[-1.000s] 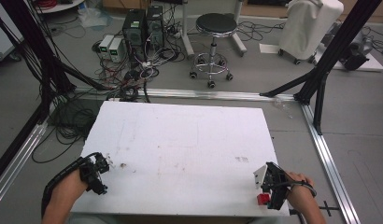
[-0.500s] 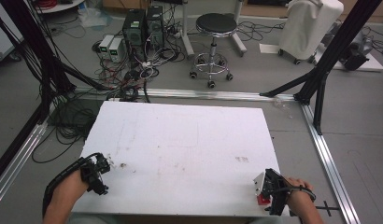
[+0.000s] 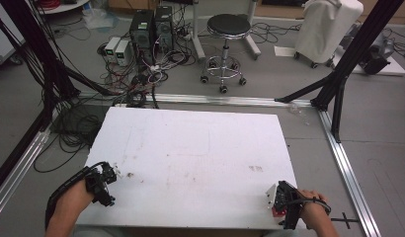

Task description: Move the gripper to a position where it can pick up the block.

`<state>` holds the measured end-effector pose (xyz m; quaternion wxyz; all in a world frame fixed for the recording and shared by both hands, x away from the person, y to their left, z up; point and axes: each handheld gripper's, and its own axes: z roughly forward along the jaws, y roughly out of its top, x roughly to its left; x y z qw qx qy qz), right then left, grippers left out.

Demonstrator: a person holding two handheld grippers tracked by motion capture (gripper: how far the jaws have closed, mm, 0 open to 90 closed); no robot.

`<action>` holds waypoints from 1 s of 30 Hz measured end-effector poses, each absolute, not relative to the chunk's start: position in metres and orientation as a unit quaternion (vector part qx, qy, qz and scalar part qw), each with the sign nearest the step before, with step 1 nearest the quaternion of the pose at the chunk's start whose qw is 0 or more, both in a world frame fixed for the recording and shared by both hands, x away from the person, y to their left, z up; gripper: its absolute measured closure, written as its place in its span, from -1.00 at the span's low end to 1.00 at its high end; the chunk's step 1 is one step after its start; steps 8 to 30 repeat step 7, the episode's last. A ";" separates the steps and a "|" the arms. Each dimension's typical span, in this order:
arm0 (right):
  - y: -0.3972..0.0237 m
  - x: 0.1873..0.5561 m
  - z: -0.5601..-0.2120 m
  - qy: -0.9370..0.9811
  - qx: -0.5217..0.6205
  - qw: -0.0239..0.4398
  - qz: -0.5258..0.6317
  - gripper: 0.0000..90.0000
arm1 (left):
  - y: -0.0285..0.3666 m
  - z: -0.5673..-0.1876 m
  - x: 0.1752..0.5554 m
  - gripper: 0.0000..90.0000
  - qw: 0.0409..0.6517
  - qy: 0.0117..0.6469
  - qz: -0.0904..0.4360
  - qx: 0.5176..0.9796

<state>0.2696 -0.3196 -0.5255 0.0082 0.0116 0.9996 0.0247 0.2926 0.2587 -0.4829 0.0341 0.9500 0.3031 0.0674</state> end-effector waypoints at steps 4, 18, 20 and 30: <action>-0.318 0.270 -0.525 1.000 0.010 0.010 0.024 -0.97 | 0.259 -0.482 0.293 -0.51 0.035 0.303 0.066 0.950; -0.318 0.270 -0.524 1.000 0.011 0.007 0.026 -0.97 | 0.259 -0.483 0.293 -0.51 0.036 0.305 0.066 0.949; -0.318 0.270 -0.524 1.000 0.011 0.007 0.026 -0.97 | 0.259 -0.483 0.293 -0.51 0.036 0.305 0.066 0.949; -0.318 0.270 -0.524 1.000 0.011 0.007 0.026 -0.97 | 0.259 -0.483 0.293 -0.51 0.036 0.305 0.066 0.949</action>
